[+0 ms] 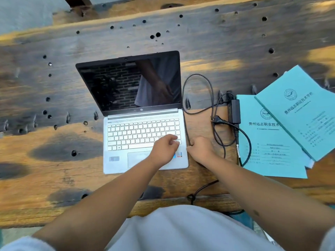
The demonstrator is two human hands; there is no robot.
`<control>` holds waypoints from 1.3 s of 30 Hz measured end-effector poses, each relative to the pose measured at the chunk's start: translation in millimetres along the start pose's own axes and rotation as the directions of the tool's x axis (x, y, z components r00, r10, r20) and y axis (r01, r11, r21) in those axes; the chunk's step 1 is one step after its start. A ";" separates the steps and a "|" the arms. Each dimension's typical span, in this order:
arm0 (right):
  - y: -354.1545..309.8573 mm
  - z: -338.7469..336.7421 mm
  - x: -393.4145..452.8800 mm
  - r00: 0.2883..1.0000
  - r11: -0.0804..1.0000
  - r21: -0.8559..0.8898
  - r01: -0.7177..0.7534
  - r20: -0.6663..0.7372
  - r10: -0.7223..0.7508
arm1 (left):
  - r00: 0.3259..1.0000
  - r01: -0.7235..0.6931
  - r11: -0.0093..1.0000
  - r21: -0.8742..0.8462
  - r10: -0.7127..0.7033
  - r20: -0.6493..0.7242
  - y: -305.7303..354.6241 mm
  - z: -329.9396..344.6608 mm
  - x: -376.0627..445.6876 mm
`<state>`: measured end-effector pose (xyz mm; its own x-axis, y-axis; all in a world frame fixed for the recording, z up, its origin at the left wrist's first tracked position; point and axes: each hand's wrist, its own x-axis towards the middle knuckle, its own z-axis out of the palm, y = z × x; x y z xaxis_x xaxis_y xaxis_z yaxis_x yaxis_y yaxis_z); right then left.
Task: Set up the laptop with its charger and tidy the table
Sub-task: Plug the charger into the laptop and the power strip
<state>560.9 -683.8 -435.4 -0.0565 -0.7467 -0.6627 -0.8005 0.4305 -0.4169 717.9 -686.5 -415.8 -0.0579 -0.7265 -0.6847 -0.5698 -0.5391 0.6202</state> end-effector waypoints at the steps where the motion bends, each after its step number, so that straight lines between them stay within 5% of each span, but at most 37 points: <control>1: 1.2 -0.8 -5.3 1.000 0.997 0.073 0.007 0.000 -0.007 | 0.997 0.046 0.996 -0.082 -0.040 0.070 5.1 5.7 3.4; 4: 6.0 -2.2 -22.9 1.000 0.964 0.267 -0.013 0.014 0.009 | 0.982 0.111 0.973 -0.203 -0.076 0.174 18.4 19.3 10.9; 11: 25.9 -7.1 -51.6 0.971 0.950 0.312 -0.002 0.229 -0.073 | 0.976 0.184 0.925 -0.334 -0.130 0.177 40.7 35.8 14.5; 17: 22.0 -27.4 -24.7 0.972 0.674 0.705 -0.221 0.104 0.210 | 0.974 0.131 0.941 -0.313 -0.064 0.216 42.7 36.4 -3.8; 22: -12.1 -47.8 -2.8 0.977 0.360 0.915 -0.184 0.132 0.166 | 0.961 0.167 0.938 -0.302 -0.086 0.265 34.7 31.2 -21.6; 28: -30.8 -41.7 -9.3 0.978 0.464 0.866 -0.187 0.122 0.167 | 0.900 0.223 0.941 -0.256 -0.098 0.424 18.3 21.9 -32.6; 35: -4.3 -0.2 -44.8 0.998 0.785 0.617 -0.055 0.014 0.059 | 0.978 0.175 0.830 -0.529 -0.085 0.191 38.8 -3.5 2.5; 39: 1.7 17.3 -56.8 0.998 0.834 0.549 -0.054 0.038 0.039 | 0.998 0.050 0.806 -0.590 -0.014 0.065 58.7 -9.6 17.1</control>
<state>573.1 -631.9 -409.2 -0.0649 -0.7092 -0.7020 -0.3376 0.6776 -0.6534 691.3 -734.6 -387.5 -0.1034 -0.6898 -0.7166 0.0221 -0.7219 0.6917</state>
